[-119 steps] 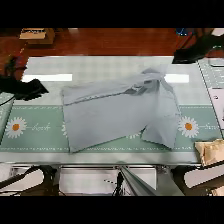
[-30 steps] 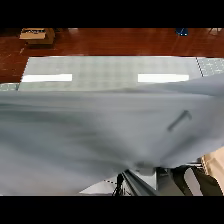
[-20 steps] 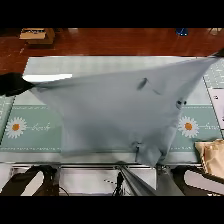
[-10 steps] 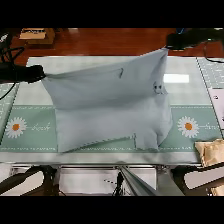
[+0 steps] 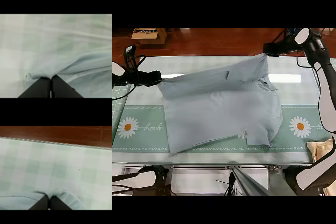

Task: Fold the shirts.

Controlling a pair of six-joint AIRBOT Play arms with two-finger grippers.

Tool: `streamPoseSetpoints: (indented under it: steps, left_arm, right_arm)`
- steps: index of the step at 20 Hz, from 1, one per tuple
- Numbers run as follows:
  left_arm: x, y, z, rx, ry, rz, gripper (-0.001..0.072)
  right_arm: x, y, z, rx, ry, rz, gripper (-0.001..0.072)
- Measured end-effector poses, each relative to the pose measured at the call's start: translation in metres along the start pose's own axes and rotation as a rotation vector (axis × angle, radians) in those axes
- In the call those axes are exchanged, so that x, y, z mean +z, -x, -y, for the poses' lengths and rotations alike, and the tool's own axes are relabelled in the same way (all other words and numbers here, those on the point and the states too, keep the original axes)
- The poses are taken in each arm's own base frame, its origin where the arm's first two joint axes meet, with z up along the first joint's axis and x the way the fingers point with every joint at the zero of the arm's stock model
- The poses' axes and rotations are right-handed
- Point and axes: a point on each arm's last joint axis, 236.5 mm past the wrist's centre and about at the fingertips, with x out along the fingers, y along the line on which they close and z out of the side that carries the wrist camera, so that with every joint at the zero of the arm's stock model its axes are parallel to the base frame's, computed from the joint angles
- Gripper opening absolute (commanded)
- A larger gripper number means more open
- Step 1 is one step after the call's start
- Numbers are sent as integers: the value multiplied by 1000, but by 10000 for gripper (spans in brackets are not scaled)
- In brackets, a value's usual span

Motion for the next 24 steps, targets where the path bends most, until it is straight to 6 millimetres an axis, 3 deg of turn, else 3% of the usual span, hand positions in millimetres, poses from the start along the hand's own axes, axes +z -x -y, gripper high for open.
streamPoseSetpoints:
  steps: [4, 9, 14, 15, 16, 17, 18, 19, 21, 24]
  left_arm:
    - [-11, -4, 12, -35, 9, -44, 19]
    - [-56, 17, 23, -64, -14, -239, 19]
    - [-85, 29, 14, -21, -25, -363, 21]
    - [-86, 29, 9, -2, -25, -369, 34]
    - [-87, 30, 6, 10, -21, -375, 147]
    - [-89, 31, 3, 20, -18, -384, 364]
    - [-90, 32, 1, 28, -13, -390, 531]
    - [-92, 34, -1, 36, -14, -397, 586]
    - [-101, 43, -3, 41, -8, -438, 585]
    - [-116, 66, -6, 37, -2, -494, 585]
  right_arm:
    - [-20, 0, -3, 11, -5, -86, 37]
    - [-65, 23, -3, 1, 19, -293, 37]
    - [-98, 40, 8, -48, 43, -450, 38]
    - [-101, 42, 10, -54, 46, -463, 82]
    - [-102, 43, 11, -58, 47, -468, 308]
    - [-103, 44, 12, -61, 49, -472, 438]
    - [-103, 45, 14, -70, 62, -476, 441]
    - [-105, 48, 16, -73, 78, -485, 441]
    - [-106, 59, 25, -87, 103, -503, 441]
    - [-111, 92, 59, -138, 68, -546, 441]
